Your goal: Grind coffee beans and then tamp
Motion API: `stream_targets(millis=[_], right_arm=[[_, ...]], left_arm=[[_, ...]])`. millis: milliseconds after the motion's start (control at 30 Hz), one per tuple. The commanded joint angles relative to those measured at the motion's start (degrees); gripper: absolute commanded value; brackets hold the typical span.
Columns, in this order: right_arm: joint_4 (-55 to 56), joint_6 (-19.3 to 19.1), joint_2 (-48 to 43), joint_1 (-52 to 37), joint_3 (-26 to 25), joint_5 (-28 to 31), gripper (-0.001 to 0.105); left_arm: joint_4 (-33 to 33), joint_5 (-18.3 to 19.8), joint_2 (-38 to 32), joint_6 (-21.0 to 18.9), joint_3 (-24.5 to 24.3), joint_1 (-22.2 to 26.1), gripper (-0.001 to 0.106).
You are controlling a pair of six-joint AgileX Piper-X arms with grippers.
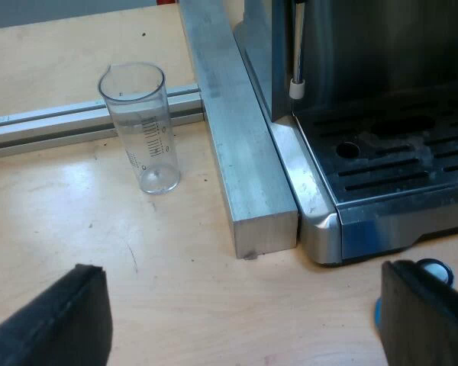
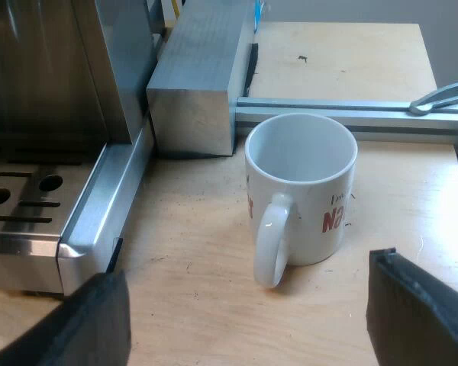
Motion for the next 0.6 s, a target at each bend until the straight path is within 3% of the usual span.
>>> stream_targets(millis=[33,600], right_arm=[[-0.47,-0.26,-2.27,-0.35,-0.41,-0.06,0.066],[-0.73,-0.26,-2.27,-0.35,-0.15,-0.06,0.066]], left_arm=[[-0.82,-0.24,-7.76,-0.03,-0.10,-0.09,0.073],[-1.00,0.18,-7.76,-0.03,-0.05,-0.09,0.073]])
